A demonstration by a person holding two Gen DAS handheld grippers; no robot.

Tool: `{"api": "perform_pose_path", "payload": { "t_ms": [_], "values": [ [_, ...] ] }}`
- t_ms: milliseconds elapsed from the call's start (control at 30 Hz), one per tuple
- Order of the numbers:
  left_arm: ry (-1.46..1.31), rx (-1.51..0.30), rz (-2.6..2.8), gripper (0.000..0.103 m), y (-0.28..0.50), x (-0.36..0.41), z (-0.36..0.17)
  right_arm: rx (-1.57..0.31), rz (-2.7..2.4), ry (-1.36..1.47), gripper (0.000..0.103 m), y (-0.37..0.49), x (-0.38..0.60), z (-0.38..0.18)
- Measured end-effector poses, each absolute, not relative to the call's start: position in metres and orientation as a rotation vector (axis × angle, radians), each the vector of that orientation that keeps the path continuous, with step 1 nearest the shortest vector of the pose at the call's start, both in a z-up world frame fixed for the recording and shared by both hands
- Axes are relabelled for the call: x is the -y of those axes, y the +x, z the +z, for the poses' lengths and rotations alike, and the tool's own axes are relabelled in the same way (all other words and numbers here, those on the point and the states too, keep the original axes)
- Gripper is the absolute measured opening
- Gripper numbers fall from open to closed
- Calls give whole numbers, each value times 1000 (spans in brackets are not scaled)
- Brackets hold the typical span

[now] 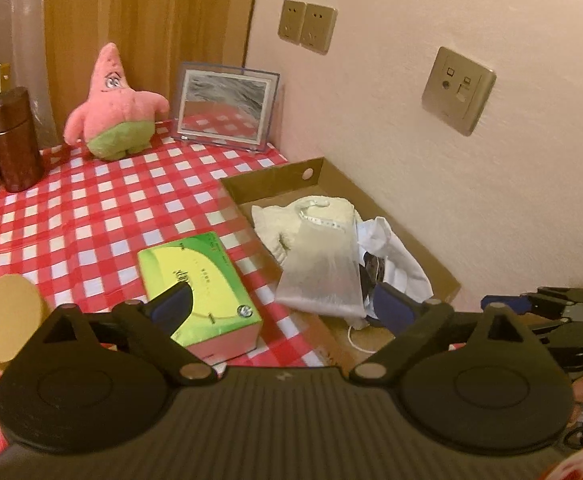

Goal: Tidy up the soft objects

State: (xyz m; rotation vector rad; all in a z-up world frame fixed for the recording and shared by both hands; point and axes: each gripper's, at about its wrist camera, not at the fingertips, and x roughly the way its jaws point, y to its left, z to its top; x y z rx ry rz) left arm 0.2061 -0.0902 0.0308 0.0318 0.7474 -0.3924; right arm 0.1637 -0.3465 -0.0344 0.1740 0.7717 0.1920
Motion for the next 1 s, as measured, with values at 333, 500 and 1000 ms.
{"api": "perform_pose_path", "payload": {
  "t_ms": [333, 500, 1000],
  "values": [
    [12, -724, -276, 103, 170, 66, 42, -745, 184, 215, 68, 138, 337, -21],
    [-1, -730, -239, 103, 154, 54, 43, -736, 185, 209, 69, 129, 327, -13],
    [-3, -684, -130, 103, 87, 27, 52, -679, 187, 182, 69, 86, 299, 8]
  ]
}}
